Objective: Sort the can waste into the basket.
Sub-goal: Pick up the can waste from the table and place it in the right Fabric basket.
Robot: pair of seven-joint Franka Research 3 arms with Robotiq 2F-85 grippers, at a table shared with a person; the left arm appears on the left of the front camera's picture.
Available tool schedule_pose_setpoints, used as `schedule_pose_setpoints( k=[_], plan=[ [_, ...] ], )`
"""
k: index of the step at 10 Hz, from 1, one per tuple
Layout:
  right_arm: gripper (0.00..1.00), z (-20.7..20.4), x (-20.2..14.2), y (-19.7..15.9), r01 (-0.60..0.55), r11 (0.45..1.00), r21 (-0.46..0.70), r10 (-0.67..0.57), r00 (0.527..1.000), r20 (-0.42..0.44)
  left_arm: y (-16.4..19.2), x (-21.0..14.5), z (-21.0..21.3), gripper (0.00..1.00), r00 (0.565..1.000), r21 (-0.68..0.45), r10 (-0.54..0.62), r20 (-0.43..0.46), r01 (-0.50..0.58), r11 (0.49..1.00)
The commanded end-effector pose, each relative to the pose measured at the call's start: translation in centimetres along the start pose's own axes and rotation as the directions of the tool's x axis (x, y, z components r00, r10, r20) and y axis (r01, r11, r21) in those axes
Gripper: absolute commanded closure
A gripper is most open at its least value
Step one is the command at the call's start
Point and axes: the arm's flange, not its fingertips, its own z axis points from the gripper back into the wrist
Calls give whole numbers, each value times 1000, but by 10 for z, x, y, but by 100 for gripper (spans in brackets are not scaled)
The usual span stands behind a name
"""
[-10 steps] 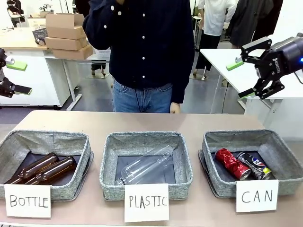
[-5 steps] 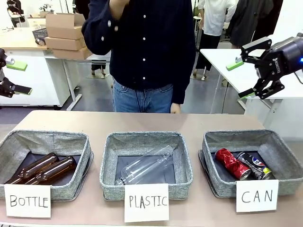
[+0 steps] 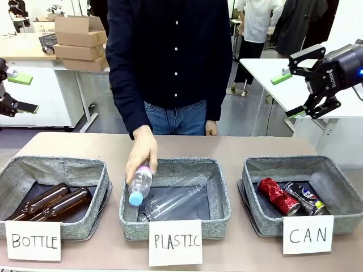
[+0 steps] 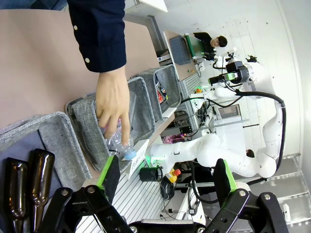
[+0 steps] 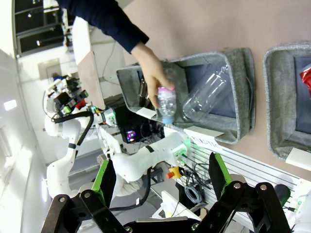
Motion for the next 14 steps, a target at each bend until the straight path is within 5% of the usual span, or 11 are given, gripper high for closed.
schedule_pose_setpoints(
  k=[1,14],
  plan=[
    [0,0,-2,-2,-21,1000,-9,21,1000,4,-4,2,1,0,1000,-16,9,13,-9,1000],
    [0,0,-2,-2,-21,1000,-9,21,1000,4,-4,2,1,0,1000,-16,9,13,-9,1000]
  ],
)
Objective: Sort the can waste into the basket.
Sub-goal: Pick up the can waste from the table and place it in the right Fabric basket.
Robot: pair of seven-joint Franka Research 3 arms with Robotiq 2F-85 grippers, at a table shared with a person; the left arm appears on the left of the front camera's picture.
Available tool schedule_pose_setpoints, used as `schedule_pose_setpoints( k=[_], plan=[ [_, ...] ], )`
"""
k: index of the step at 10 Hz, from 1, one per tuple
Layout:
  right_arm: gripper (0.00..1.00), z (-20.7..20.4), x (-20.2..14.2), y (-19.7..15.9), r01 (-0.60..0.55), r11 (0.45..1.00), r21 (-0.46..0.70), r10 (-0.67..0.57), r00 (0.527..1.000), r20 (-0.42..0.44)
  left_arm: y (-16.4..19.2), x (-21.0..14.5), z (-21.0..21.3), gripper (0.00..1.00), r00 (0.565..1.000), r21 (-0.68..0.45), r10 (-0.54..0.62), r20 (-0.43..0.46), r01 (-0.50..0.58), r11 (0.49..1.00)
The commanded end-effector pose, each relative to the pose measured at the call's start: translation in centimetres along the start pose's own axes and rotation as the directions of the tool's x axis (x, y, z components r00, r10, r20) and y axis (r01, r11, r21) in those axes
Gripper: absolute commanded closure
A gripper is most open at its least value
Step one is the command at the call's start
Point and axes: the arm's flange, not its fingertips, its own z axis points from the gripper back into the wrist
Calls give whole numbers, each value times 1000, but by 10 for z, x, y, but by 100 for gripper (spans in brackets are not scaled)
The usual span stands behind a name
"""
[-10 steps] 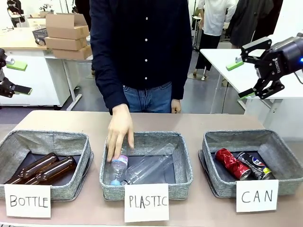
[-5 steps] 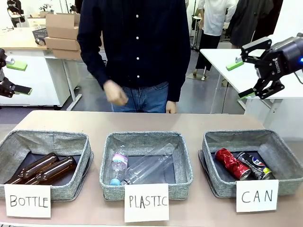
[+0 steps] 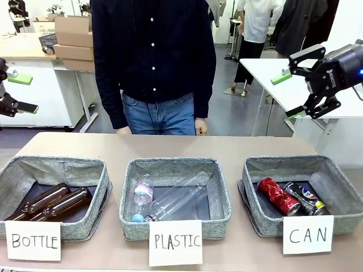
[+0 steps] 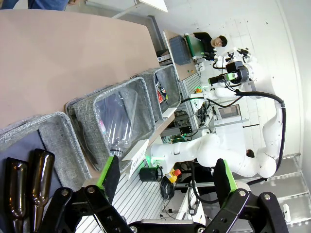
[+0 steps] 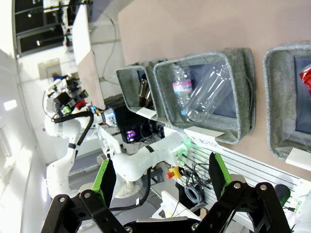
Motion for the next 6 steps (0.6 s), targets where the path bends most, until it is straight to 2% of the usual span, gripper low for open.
schedule_pose_setpoints(
  k=[1,6],
  plan=[
    [0,0,-2,-2,-20,1000,-9,20,1000,4,-4,2,1,0,1000,-16,9,13,-9,1000],
    [0,0,-2,-2,-20,1000,-9,20,1000,4,-4,2,1,0,1000,-16,9,13,-9,1000]
  ],
)
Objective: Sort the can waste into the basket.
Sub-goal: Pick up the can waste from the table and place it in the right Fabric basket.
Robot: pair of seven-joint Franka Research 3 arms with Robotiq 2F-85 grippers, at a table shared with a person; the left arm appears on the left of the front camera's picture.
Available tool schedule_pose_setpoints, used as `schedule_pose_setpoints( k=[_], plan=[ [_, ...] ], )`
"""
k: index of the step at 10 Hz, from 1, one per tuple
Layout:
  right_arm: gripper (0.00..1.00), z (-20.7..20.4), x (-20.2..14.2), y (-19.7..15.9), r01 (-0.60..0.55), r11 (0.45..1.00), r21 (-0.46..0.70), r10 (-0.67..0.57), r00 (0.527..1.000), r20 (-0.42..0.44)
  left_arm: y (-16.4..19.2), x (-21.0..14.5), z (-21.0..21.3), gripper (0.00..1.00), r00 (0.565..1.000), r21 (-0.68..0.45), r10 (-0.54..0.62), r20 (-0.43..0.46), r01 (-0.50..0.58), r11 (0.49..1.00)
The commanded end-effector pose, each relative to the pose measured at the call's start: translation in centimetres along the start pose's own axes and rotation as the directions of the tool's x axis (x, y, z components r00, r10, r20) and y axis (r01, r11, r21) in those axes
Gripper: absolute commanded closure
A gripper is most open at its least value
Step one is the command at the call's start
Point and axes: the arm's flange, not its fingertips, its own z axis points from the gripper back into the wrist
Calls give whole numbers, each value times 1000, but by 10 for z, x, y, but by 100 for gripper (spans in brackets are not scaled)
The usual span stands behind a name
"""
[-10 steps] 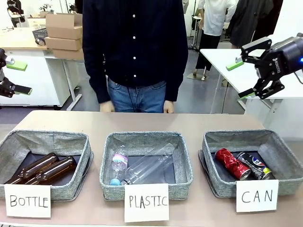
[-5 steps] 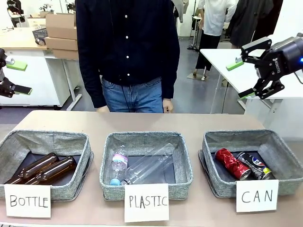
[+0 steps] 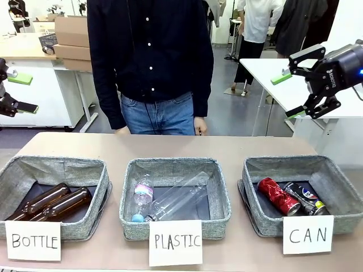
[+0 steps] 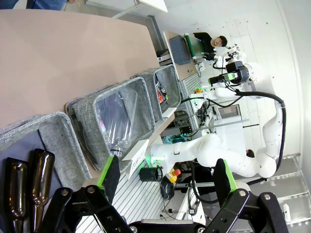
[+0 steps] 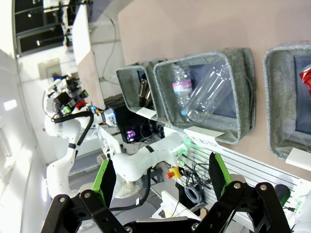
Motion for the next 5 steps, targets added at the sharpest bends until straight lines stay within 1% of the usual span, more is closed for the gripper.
schedule_pose_setpoints(
  k=[1,5],
  plan=[
    [0,0,-2,-2,-20,1000,-9,20,1000,4,-4,2,1,0,1000,-16,9,13,-9,1000],
    [0,0,-2,-2,-20,1000,-9,20,1000,4,-4,2,1,0,1000,-16,9,13,-9,1000]
  ],
)
